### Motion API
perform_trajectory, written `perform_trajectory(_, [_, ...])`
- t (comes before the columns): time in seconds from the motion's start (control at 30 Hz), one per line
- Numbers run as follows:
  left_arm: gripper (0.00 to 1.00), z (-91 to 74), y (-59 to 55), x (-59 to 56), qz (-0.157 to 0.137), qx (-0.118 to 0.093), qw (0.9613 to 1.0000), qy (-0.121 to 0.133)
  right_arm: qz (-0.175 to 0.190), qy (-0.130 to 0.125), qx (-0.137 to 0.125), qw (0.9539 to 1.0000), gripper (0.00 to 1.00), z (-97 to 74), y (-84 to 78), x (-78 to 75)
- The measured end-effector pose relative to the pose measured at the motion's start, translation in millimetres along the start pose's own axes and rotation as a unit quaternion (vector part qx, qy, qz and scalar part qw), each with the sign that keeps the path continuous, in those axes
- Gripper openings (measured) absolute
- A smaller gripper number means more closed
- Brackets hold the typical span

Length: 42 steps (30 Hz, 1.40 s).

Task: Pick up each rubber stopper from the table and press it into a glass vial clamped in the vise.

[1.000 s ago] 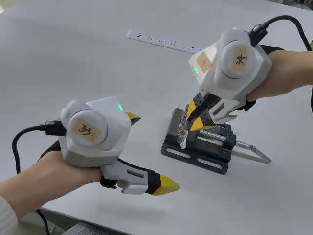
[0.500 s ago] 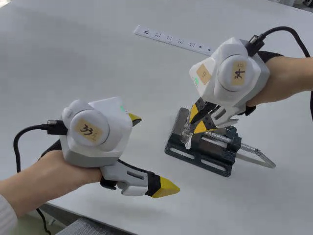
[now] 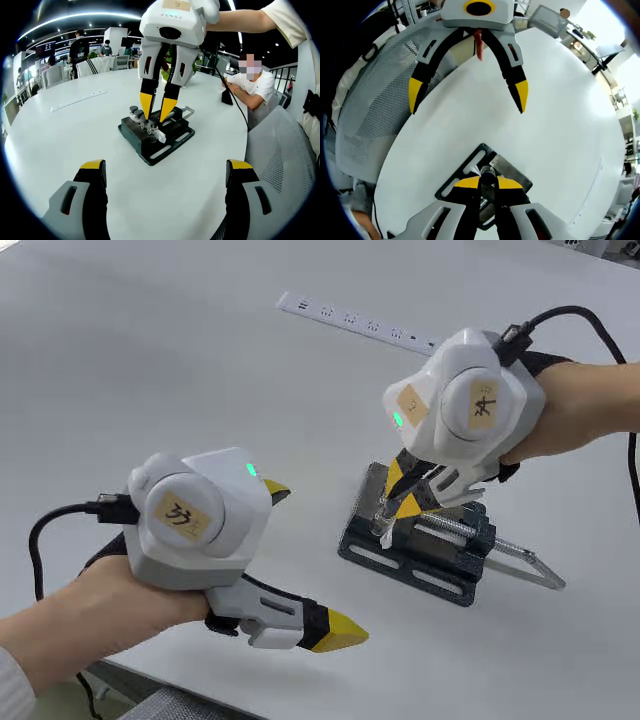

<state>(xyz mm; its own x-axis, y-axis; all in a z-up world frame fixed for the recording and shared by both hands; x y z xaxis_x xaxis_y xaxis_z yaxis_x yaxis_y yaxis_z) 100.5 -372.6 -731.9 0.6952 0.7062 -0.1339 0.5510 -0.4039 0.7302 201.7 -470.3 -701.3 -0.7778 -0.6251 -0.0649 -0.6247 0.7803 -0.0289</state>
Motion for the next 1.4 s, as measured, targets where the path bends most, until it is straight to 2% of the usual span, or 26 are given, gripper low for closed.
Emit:
perform_trajectory(0.27, [0.99,1.2,-1.0,0.5,-0.003,0.001,1.0,-0.002,-0.004,0.005,0.0,1.0,0.05,0.9,1.1,-1.1])
perform_trajectory(0.37, [0.95,1.3,-1.2,0.2,-0.005,0.002,1.0,-0.005,-0.014,0.007,0.007,0.9999,0.05,1.6,2.8,-1.8])
perform_trajectory(0.43, [0.96,1.4,-0.9,0.4,-0.005,0.001,1.0,-0.004,-0.016,0.009,0.01,0.9998,0.05,2.6,3.9,-2.5])
perform_trajectory(0.47, [0.97,1.5,-0.4,0.6,-0.004,0.0,1.0,-0.002,-0.027,0.008,0.021,0.9994,0.05,4.1,3.0,-3.3])
perform_trajectory(0.6, [0.97,1.7,-1.1,2.3,-0.005,0.003,1.0,-0.001,-0.029,0.014,0.026,0.9991,0.05,2.0,5.8,-3.8])
perform_trajectory(1.0, [0.96,2.1,-1.4,5.4,-0.007,0.002,1.0,-0.001,0.017,0.043,0.047,0.9978,0.04,2.1,10.5,-8.9])
perform_trajectory(1.4, [0.96,3.5,-2.4,7.9,-0.007,0.002,1.0,-0.002,0.077,0.065,0.072,0.9923,0.03,2.8,14.4,-10.8])
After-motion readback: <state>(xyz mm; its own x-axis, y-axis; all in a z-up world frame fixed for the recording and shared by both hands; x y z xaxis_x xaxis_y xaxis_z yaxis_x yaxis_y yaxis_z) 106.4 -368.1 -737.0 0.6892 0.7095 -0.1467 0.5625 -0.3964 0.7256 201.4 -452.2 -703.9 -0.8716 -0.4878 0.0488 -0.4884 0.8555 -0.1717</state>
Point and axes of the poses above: the centre of the closed fingertips' face, and the gripper's own axes: z roughly forward along the fingers, x roughly to its left, y roughly out of its top, the point moved 7 cm from there along -z, roughly backward along the fingers, and after that the axes turned 13 degrees about x, right-handed, at the moved point
